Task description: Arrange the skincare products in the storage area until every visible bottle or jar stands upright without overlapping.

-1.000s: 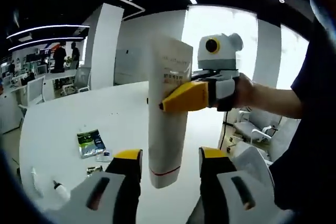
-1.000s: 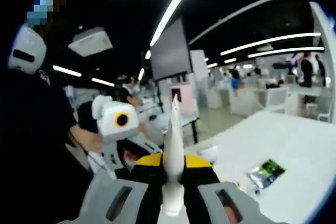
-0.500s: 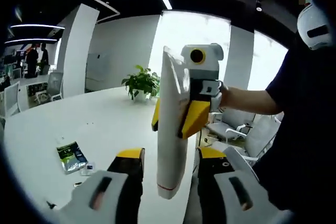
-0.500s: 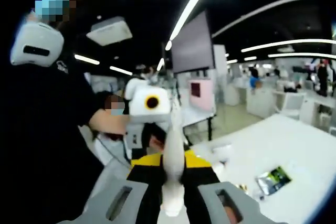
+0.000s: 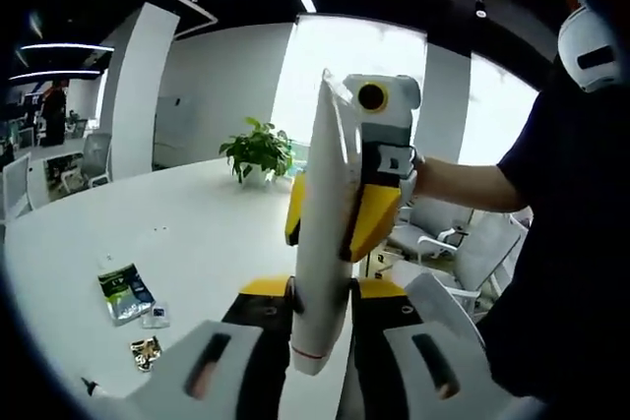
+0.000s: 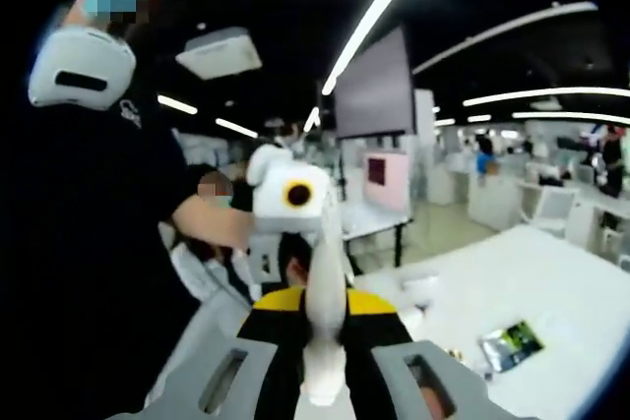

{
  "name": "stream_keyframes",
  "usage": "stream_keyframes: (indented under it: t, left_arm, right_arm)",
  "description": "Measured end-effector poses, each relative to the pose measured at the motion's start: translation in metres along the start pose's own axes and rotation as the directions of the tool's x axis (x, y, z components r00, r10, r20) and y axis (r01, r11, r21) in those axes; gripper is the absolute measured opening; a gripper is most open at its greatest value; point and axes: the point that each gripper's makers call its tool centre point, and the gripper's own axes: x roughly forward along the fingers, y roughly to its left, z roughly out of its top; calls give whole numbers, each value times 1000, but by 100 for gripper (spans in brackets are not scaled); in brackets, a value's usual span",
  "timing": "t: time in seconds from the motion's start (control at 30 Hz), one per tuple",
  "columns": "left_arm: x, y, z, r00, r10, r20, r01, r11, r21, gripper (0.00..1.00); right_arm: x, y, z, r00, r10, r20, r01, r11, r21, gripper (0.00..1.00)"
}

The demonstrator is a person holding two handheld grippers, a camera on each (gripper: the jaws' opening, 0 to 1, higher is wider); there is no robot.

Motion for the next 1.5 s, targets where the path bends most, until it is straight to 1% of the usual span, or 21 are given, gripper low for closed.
stream_keyframes:
  t: [0.1, 0.17, 0.27, 0.37, 0.5, 0.63, 0.7, 0.73, 0.9, 0.97, 1.03, 1.07, 1.13, 1.17, 1.2, 1.33, 1.43, 1.5]
  left_arm:
    - [2, 1, -1, 1000, 16, -8, -16, 1000, 0, 23]
    - [4, 1, -3, 999, 35, -17, -36, 999, -17, 23]
    - [6, 0, -4, 999, 44, -16, -44, 998, -33, 22]
    - [7, 1, -5, 998, 68, -6, -69, 996, -52, 28]
    - [5, 2, -8, 996, 90, -5, -90, 994, -60, 31]
    - [-5, 12, -13, 990, 144, 6, -143, 987, -78, 39]
    - [-11, 19, -17, 984, 180, 10, -178, 979, -99, 45]
    - [-15, 24, -19, 978, 206, 14, -203, 973, -111, 48]
    - [-31, 37, -31, 965, 261, 4, -258, 957, -135, 62]
    - [-38, 42, -33, 961, 276, 2, -273, 951, -144, 64]
    - [-44, 47, -33, 955, 298, 18, -291, 942, -167, 65]
    - [-46, 49, -33, 954, 300, 21, -293, 941, -170, 66]
    - [-52, 54, -35, 945, 326, 17, -319, 933, -164, 73]
    - [-55, 57, -37, 941, 339, 13, -333, 930, -159, 79]
    - [-56, 57, -38, 940, 342, 9, -336, 929, -153, 83]
    - [-60, 58, -42, 936, 353, -1, -350, 927, -135, 88]
    - [-61, 57, -48, 929, 368, -20, -368, 922, -122, 94]
    - [-61, 56, -50, 928, 372, -27, -372, 921, -113, 97]
  right_arm:
    - [0, 0, -1, 1000, 2, -1, -2, 1000, -9, 5]
    - [-1, 0, -2, 1000, 1, -2, -1, 1000, -14, 5]
    - [-4, -1, -6, 1000, 0, 4, 0, 1000, -7, 6]
    - [-7, -4, -9, 1000, -6, 1, 6, 1000, -1, 6]
    - [-9, -11, -13, 1000, -19, 3, 19, 1000, 2, 6]
    - [-5, -20, -17, 1000, -20, 3, 20, 1000, 4, 6]
    - [-2, -25, -20, 1000, -20, 1, 20, 1000, 5, 6]
    - [0, -28, -22, 1000, -20, 0, 20, 1000, 3, 6]
    - [5, -36, -28, 1000, -15, -3, 15, 1000, 1, 6]
    - [8, -39, -30, 1000, -15, -5, 15, 1000, 5, 6]
    - [10, -40, -32, 1000, -12, -8, 12, 1000, 3, 6]
    - [11, -40, -32, 1000, -12, -8, 12, 1000, 1, 6]
    - [12, -42, -32, 1000, -9, -2, 9, 1000, -1, 6]
    - [13, -43, -32, 1000, -8, 1, 8, 1000, 4, 6]
    - [14, -43, -33, 1000, -7, 3, 7, 1000, 3, 6]
    - [16, -49, -38, 1000, -8, 1, 8, 1000, 4, 6]
    - [17, -53, -44, 1000, -9, -13, 9, 1000, 4, 6]
    - [17, -56, -47, 1000, -9, -17, 9, 1000, 5, 6]
